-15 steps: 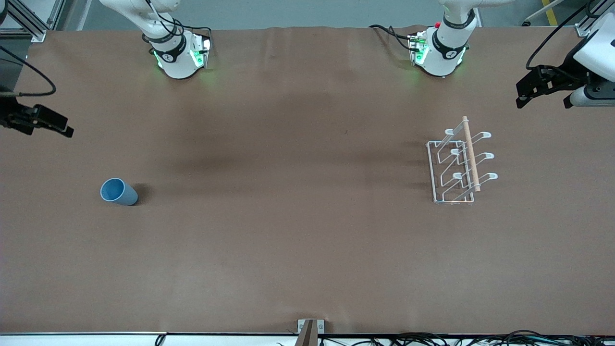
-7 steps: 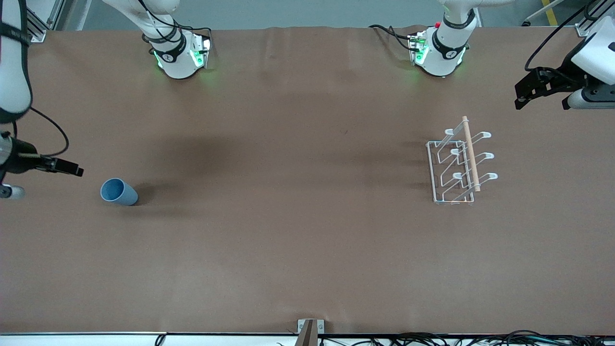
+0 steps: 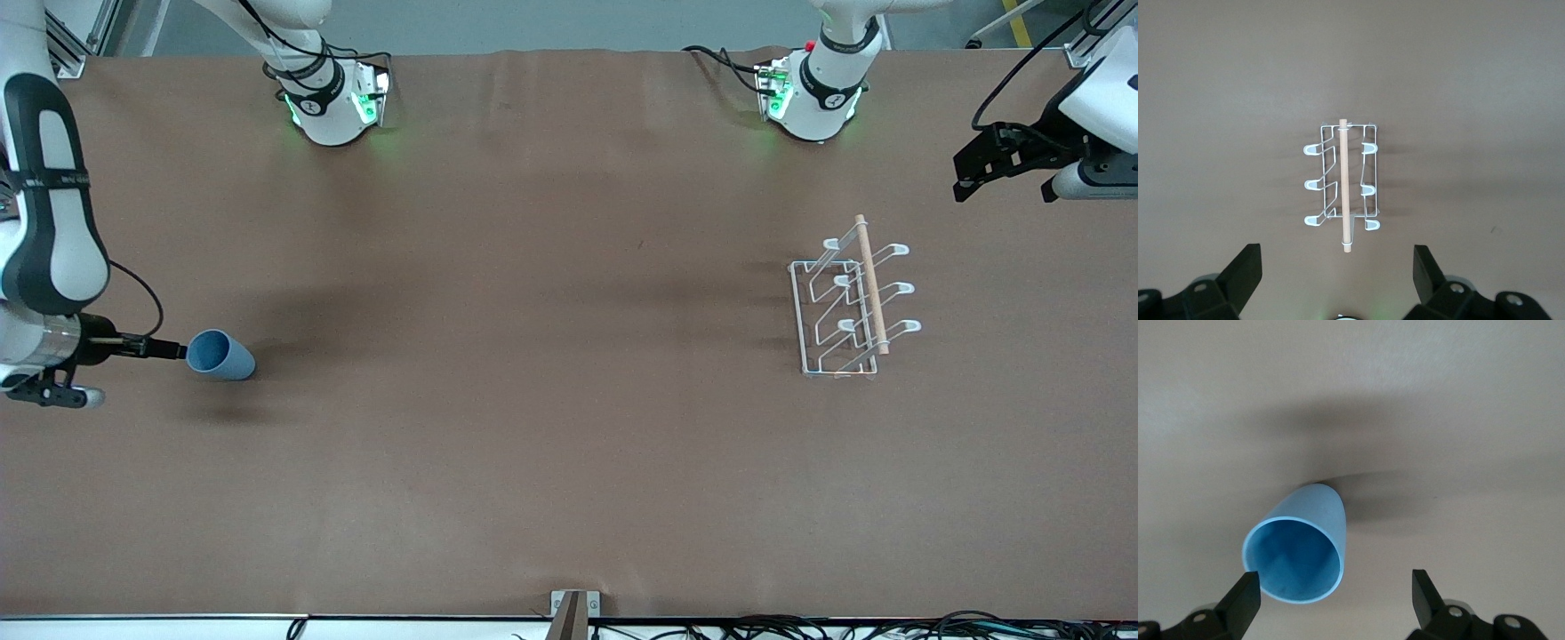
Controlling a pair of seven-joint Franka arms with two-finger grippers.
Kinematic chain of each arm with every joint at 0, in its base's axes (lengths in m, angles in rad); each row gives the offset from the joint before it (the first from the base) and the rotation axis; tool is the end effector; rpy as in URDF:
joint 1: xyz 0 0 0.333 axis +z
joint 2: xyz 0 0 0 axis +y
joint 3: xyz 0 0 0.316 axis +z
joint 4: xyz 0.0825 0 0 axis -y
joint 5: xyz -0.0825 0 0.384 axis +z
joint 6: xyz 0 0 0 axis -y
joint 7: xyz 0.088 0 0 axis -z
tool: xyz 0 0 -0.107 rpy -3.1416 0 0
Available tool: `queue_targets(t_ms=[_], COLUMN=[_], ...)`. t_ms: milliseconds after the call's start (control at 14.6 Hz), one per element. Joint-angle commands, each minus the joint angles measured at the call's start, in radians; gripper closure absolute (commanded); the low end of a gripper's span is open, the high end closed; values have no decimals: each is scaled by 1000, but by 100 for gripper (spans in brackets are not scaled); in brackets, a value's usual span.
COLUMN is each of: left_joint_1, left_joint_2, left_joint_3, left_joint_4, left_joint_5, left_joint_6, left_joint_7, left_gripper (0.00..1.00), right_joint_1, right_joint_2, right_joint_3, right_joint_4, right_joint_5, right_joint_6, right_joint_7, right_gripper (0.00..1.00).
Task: Hang cup on cup holder
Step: 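Grasp the blue cup rim with the right gripper and tip it sideways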
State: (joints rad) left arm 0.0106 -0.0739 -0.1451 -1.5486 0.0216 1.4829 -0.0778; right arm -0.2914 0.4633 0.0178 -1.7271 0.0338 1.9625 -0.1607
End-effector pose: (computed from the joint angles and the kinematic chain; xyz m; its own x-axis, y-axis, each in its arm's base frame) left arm 0.5175 -0.0709 0.6665 0.9985 -0.0545 0.0099 -0.0542 -0.9980 -0.0315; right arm 0.6138 -0.1709 0.2990 0.9688 -0.1191 -0.2176 -0.1374 -0.9880 -0.0712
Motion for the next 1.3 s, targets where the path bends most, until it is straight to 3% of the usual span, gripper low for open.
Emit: queue_targets(t_ms=[0,205,547,616,889,1095,1232], left_joint_1=[3,3,6,5,6,6,6], left_joint_2=[9,9,9,11,11,11,11], left_joint_3=[-4,-4,-4,-4,-4,-2,-2], left_joint_4=[18,18,18,18,19,18,18], left_joint_5=[-3,-5,3,3,5,5,5], left_joint_6=[-9,-9,-9,-9,-9,-9,-9], left_joint_7=[13,13,12,12,13,15,16], left_gripper=[0,0,0,0,0,0,0], right_joint_1=[-17,-17,-18,-25,-17,4,9], right_joint_2=[0,8,11,11,-5,-78,-109], right_joint_3=[14,16,16,16,21,43,63], right_joint_4=[-49,-117,-157,-157,-152,-134,-109], right_joint_5=[1,1,12,12,12,18,81], right_joint_6=[39,154,210,210,146,23,-61], right_joint_7=[-37,-37,-74,-77,-76,-65,-63], right_gripper=[0,8,89,98,99,99,99])
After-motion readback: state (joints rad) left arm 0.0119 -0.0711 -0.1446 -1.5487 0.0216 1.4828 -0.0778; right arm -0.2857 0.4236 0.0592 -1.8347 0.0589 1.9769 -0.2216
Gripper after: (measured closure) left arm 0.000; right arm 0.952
